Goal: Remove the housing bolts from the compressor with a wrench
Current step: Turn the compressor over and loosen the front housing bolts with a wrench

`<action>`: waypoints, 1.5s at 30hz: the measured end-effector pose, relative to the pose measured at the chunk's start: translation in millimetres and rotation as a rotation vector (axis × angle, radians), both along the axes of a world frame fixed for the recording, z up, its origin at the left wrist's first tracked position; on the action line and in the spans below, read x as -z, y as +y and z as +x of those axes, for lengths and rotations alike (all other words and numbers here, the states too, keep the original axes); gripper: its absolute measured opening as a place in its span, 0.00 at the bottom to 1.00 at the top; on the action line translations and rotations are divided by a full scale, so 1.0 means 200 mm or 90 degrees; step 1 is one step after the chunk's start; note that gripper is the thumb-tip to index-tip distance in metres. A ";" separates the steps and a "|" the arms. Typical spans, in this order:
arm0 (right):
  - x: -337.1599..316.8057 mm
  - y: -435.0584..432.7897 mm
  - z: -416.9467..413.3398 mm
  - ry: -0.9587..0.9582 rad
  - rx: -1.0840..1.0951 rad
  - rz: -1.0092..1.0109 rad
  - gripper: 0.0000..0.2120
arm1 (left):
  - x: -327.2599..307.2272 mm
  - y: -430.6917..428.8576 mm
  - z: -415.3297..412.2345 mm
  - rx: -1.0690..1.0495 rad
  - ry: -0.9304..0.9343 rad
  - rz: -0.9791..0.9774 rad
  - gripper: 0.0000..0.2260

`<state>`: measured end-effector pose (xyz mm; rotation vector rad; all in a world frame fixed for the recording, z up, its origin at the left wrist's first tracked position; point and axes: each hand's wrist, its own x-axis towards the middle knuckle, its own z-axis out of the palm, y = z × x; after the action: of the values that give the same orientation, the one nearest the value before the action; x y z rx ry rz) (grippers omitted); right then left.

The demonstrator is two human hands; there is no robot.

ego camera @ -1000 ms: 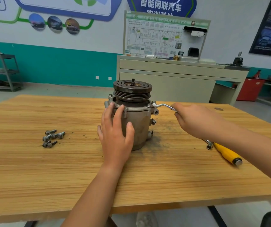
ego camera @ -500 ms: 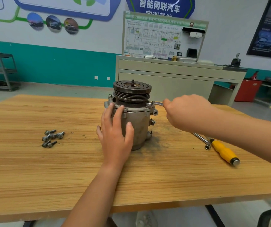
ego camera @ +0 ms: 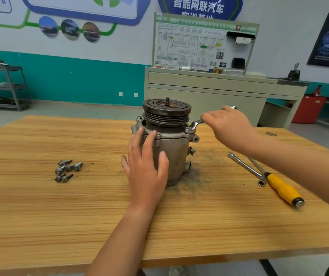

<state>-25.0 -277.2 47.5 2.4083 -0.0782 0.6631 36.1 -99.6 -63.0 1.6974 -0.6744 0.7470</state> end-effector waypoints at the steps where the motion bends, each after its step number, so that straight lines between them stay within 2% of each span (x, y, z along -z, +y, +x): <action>1: 0.03 -0.01 0.04 -0.070 -0.052 0.031 0.14 | 0.00 0.00 0.00 -0.002 -0.004 -0.001 0.22; 3: 0.09 0.00 0.12 -0.155 -0.110 0.086 0.13 | 0.01 0.00 0.01 -0.007 -0.009 -0.003 0.22; 5: 0.11 0.03 0.16 -0.155 -0.124 0.120 0.12 | 0.01 -0.01 0.01 -0.009 -0.008 -0.004 0.22; 9: 0.06 -0.02 0.13 -0.153 -0.135 0.109 0.10 | 0.00 -0.01 0.01 -0.003 -0.001 -0.010 0.22; 11: 0.04 -0.03 0.05 -0.233 -0.120 0.221 0.09 | 0.00 -0.01 0.01 0.000 0.003 -0.012 0.22; 13: 0.02 -0.01 -0.04 -0.275 -0.104 0.362 0.13 | 0.00 -0.01 0.01 0.001 0.008 -0.012 0.22; 16: 0.00 0.02 -0.17 -0.170 -0.085 0.443 0.13 | 0.00 -0.01 0.00 0.004 0.017 -0.008 0.22; 19: 0.02 0.08 -0.26 -0.013 0.011 0.355 0.13 | 0.00 -0.01 0.00 0.007 0.023 -0.009 0.21; 22: 0.02 0.16 -0.26 0.053 0.089 0.295 0.13 | 0.00 0.00 0.00 0.007 0.021 -0.007 0.22; 26: 0.01 0.26 -0.26 0.073 0.164 0.214 0.10 | 0.00 -0.01 0.00 0.011 0.024 -0.010 0.21; 29: -0.03 0.34 -0.25 0.113 0.206 0.111 0.17 | -0.01 -0.01 0.00 0.004 0.020 -0.013 0.21; 32: -0.06 0.40 -0.25 0.166 0.225 0.063 0.23 | 0.00 -0.01 0.00 0.005 0.014 -0.016 0.21; 37: -0.10 0.38 -0.27 0.188 0.225 -0.041 0.22 | 0.00 -0.01 0.00 0.010 0.014 -0.022 0.21; 45: -0.09 0.34 -0.24 0.184 0.206 -0.048 0.22 | 0.00 -0.01 -0.01 0.009 0.010 -0.017 0.22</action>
<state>-73.8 -210.1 65.9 2.3204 -0.3074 0.1648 34.7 -101.1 -62.6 1.6704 -0.6618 0.7300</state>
